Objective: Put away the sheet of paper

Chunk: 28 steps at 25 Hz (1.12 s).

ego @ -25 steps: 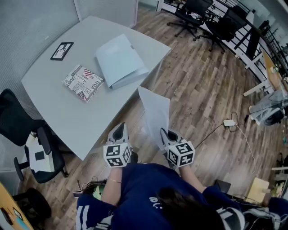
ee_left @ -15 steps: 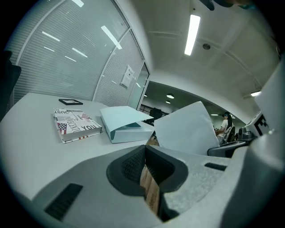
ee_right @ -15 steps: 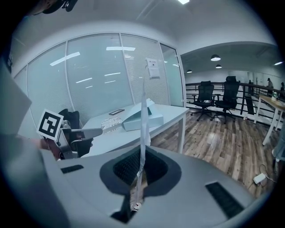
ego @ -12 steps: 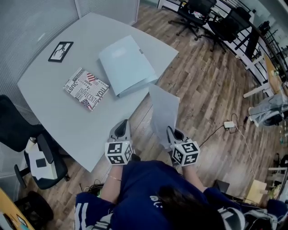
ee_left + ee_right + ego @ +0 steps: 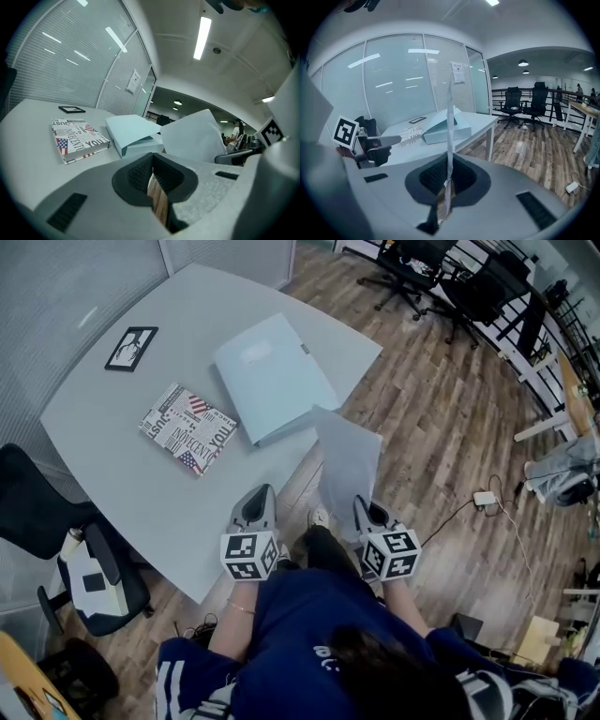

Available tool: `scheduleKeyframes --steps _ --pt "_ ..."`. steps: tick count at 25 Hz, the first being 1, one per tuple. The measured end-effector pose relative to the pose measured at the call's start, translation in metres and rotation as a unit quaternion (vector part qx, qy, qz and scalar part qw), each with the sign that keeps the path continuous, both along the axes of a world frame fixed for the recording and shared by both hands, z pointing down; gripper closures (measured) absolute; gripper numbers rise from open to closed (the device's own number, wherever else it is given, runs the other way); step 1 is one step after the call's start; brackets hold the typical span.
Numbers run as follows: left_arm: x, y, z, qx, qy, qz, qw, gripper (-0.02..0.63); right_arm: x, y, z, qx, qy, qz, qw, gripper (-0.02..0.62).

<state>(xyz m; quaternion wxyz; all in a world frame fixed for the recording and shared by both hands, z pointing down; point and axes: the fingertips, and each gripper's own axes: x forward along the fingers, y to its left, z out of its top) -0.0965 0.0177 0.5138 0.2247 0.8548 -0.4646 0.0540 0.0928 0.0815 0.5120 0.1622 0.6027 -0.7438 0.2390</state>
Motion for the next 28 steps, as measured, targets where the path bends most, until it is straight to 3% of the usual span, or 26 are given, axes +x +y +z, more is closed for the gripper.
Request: scheduleKeyframes --steps 3,9,19,28 --pt "0.0 -0.005 0.003 -0.005 0.003 -0.013 0.9999 0.601 0.005 -0.01 0.0 0.004 0.0 -0.004 1.0 0.588" --pt "0.016 -0.032 0.002 -0.001 -0.006 -0.031 0.9995 0.601 0.017 -0.048 -0.012 0.027 0.052 -0.06 0.996 0.588" --pt "0.058 -0.084 -0.003 0.001 -0.025 -0.069 0.9973 0.601 0.048 -0.121 -0.047 0.051 -0.004 -0.127 0.991 0.588" --pt "0.076 -0.133 -0.006 0.009 -0.066 -0.099 0.9928 0.6 0.054 -0.188 -0.085 0.08 -0.108 -0.203 0.97 0.588"
